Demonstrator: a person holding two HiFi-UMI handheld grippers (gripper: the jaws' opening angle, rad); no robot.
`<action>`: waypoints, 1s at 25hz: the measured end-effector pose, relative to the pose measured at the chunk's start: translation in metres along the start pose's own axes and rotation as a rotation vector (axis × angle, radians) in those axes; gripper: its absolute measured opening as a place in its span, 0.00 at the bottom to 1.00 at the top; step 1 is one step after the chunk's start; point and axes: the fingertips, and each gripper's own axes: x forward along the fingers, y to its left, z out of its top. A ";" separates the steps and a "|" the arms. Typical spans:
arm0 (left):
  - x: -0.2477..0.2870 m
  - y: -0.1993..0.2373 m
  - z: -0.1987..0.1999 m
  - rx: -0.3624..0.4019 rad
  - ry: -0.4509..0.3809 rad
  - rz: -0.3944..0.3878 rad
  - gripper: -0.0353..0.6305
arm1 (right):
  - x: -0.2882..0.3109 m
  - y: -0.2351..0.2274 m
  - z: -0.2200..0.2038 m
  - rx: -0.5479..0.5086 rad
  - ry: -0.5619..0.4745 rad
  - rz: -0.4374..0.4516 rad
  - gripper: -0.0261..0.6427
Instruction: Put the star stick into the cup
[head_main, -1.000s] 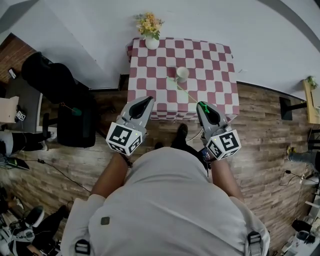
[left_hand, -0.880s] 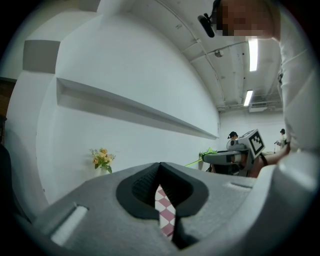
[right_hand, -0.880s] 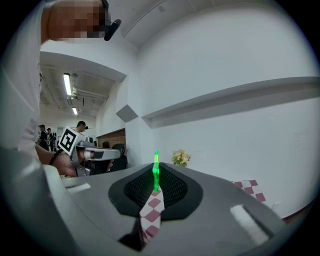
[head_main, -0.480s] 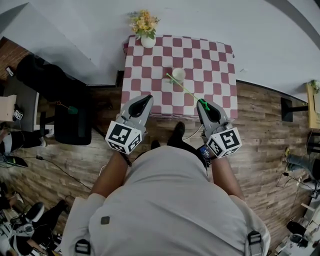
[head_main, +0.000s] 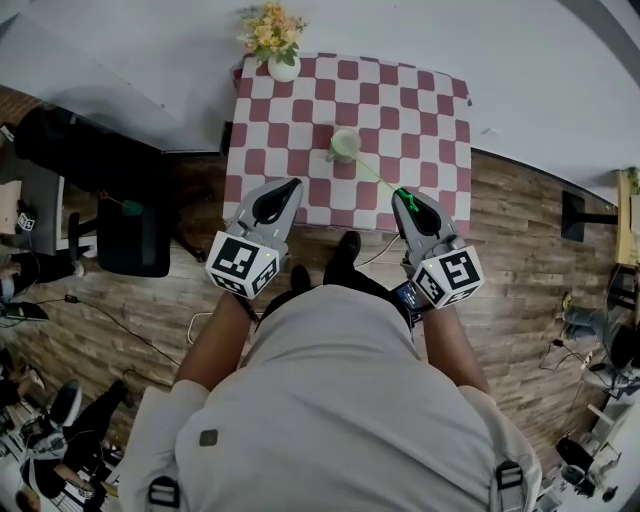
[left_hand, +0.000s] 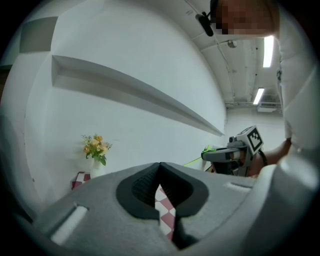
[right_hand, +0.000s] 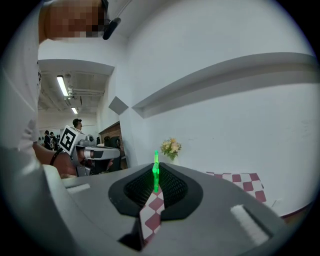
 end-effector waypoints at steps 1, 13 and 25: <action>0.005 0.002 -0.002 -0.003 0.006 0.002 0.06 | 0.002 -0.006 -0.002 0.003 0.004 0.002 0.08; 0.059 0.019 -0.032 -0.046 0.076 0.048 0.06 | 0.033 -0.064 -0.037 0.033 0.104 0.054 0.08; 0.085 0.038 -0.066 -0.092 0.137 0.087 0.06 | 0.068 -0.092 -0.082 0.067 0.220 0.102 0.08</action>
